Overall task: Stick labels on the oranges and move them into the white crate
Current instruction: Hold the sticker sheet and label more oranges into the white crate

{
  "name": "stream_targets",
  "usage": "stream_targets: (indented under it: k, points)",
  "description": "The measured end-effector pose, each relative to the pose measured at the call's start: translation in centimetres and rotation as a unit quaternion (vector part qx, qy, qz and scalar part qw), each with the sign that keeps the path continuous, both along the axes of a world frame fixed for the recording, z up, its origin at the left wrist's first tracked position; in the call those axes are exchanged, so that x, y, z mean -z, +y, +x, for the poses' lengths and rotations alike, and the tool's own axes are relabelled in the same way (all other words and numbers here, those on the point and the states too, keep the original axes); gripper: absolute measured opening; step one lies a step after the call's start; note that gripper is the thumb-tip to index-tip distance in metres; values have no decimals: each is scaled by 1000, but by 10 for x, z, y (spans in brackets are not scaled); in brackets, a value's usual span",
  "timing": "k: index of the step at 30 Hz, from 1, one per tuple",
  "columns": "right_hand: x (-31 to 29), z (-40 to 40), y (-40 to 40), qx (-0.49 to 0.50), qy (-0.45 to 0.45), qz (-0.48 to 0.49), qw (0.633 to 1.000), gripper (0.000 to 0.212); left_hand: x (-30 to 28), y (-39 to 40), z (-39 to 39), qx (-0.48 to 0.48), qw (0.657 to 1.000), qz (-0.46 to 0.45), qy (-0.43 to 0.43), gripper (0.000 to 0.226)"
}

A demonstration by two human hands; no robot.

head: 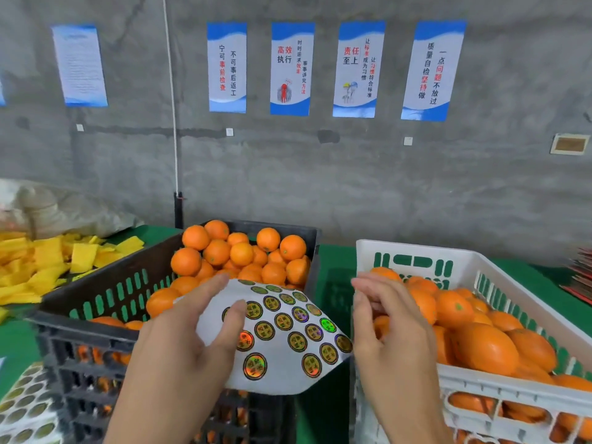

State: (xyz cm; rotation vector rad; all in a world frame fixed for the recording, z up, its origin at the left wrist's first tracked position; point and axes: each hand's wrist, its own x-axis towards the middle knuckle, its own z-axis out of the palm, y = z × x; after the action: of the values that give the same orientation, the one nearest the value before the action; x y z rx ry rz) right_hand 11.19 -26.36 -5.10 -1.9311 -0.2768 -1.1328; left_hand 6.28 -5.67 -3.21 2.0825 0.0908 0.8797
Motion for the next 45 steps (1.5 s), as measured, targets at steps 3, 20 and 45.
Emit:
stream_targets:
  k: [3, 20, 45]
  points:
    - [-17, 18, 33, -83, 83, -70, 991, 19, 0, 17, -1, -30, 1000, -6, 7, 22]
    - [-36, 218, 122, -150, 377, -514, 756, 67, 0, 56, 12, -69, 997, -34, -17, 31]
    - [-65, 198, 108, -237, 224, -256, 910, 74, 8, 49, 18, -22, 997, -77, -4, 31]
